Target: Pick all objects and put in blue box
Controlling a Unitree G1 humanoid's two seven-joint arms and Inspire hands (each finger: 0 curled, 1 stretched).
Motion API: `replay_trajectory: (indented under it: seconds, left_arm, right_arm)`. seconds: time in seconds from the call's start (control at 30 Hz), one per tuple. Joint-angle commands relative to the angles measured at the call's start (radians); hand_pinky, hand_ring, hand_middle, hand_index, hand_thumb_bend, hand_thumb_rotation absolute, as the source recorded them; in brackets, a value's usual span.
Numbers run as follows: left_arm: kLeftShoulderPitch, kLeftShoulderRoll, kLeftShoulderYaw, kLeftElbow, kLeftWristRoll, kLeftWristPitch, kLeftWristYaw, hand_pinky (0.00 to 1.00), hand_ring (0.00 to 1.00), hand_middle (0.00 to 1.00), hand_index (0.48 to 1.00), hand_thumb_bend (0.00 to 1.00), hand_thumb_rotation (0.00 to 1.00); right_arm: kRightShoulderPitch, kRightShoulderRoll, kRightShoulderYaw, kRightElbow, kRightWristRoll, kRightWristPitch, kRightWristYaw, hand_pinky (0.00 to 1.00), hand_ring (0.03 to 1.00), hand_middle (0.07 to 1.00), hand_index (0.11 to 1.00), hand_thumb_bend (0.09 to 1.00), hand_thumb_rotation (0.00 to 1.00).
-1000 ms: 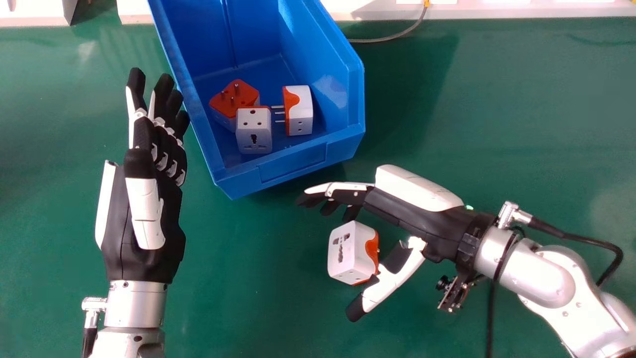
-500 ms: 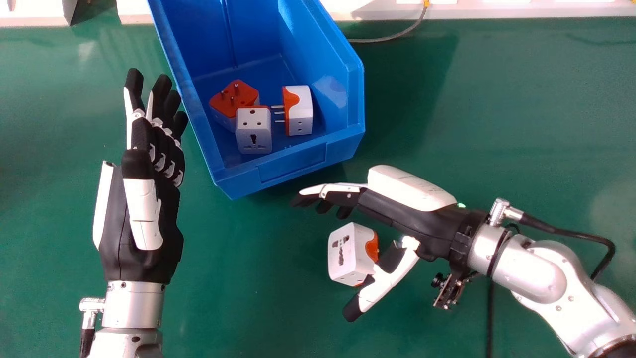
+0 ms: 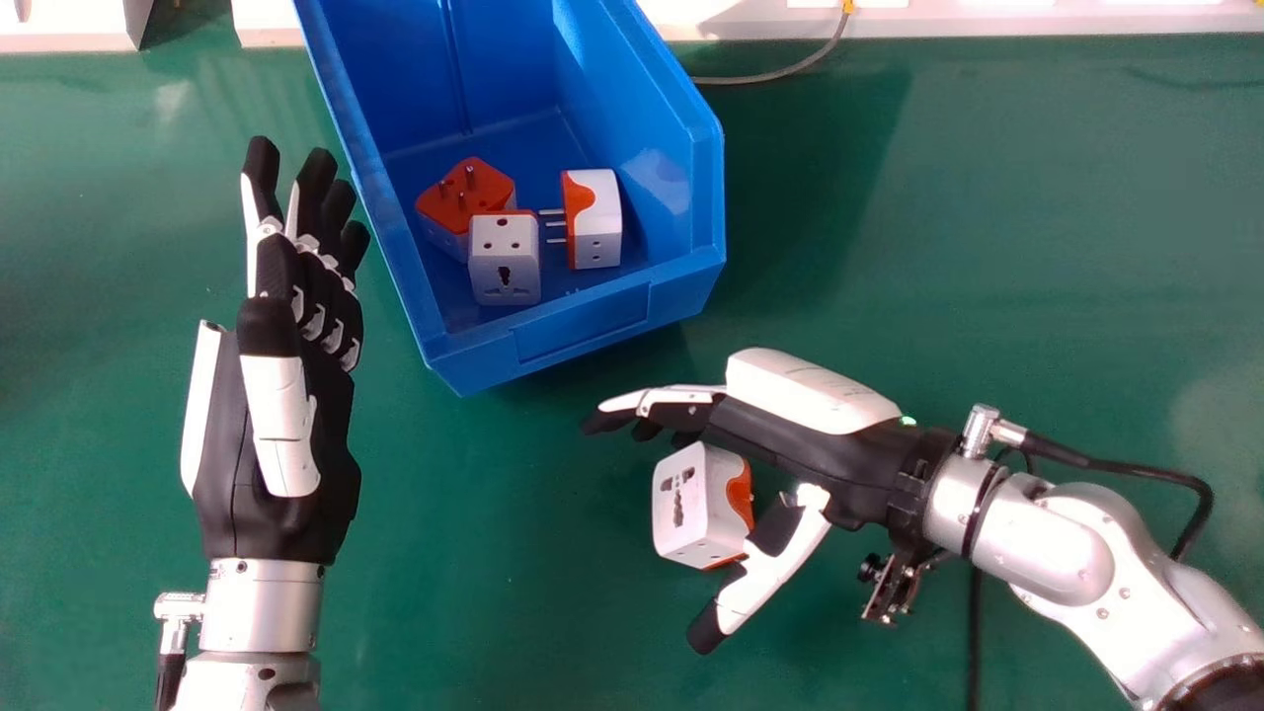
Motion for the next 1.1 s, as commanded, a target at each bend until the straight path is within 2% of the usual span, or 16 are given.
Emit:
replay_trajectory:
  seconds: [0.0, 0.47, 0.67, 0.97, 1.07]
  left_arm:
    - [-0.013, 0.004, 0.000, -0.010, -0.001, -0.007, -0.006, 1.00, 1.00, 1.00, 1.000, 0.88, 1.00]
    - [-0.011, 0.004, -0.001, -0.019, -0.006, -0.005, -0.012, 1.00, 1.00, 1.00, 1.000, 0.89, 1.00]
    - [-0.011, 0.003, -0.002, -0.015, -0.005, -0.010, -0.014, 1.00, 1.00, 1.00, 1.000, 0.89, 1.00]
    - [-0.011, 0.004, 0.003, -0.009, -0.010, -0.010, -0.021, 1.00, 1.00, 1.00, 1.000, 0.89, 1.00]
    - [-0.007, 0.002, 0.003, -0.017, -0.009, -0.006, -0.021, 1.00, 1.00, 1.00, 1.000, 0.89, 1.00]
  right_arm:
    - [-0.033, -0.013, -0.001, 0.005, -0.004, -0.027, -0.015, 0.74, 0.812, 0.855, 0.840, 1.000, 0.28]
    - [-0.105, -0.043, 0.021, 0.119, -0.103, -0.054, -0.087, 0.74, 0.803, 0.848, 0.843, 1.000, 0.28]
    - [-0.110, -0.052, 0.019, 0.122, -0.105, -0.054, -0.086, 0.75, 0.811, 0.848, 0.846, 1.000, 0.28]
    - [-0.110, -0.060, 0.025, 0.125, -0.119, -0.058, -0.105, 0.75, 0.816, 0.849, 0.846, 1.000, 0.28]
    - [-0.106, -0.054, 0.031, 0.125, -0.125, -0.054, -0.114, 0.76, 0.819, 0.848, 0.845, 1.000, 0.28]
